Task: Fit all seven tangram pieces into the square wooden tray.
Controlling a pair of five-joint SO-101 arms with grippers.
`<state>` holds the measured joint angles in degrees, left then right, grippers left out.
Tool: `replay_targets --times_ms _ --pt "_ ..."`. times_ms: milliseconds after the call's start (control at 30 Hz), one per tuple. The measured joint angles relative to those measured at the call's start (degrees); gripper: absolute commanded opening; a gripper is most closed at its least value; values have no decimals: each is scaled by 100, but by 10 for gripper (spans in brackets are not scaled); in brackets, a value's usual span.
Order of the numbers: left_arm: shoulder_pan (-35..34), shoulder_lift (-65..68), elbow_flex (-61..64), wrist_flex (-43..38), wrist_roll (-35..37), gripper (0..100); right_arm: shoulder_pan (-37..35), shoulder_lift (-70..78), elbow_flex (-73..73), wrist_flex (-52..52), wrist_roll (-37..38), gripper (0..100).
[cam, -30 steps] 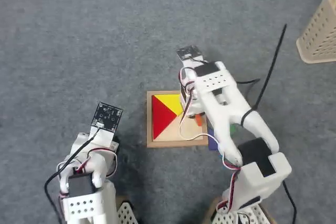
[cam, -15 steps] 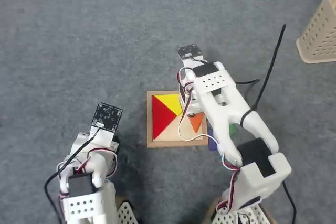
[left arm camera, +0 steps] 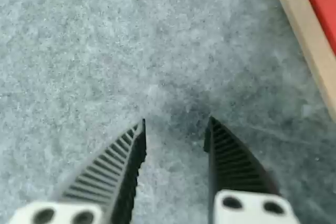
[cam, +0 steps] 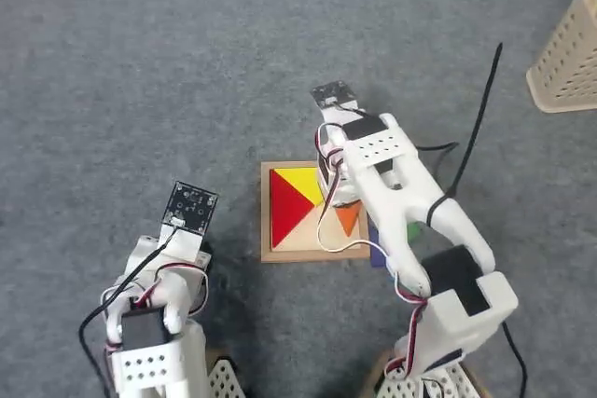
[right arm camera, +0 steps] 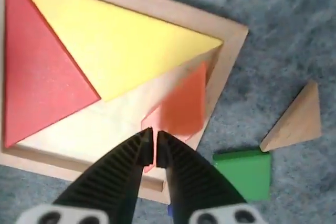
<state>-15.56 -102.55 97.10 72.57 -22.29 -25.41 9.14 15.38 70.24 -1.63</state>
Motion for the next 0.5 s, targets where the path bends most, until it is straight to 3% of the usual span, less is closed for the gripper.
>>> replay_targets --times_ms 500 --pt "0 0 0 0 0 176 -44 993 -580 -70 668 7"
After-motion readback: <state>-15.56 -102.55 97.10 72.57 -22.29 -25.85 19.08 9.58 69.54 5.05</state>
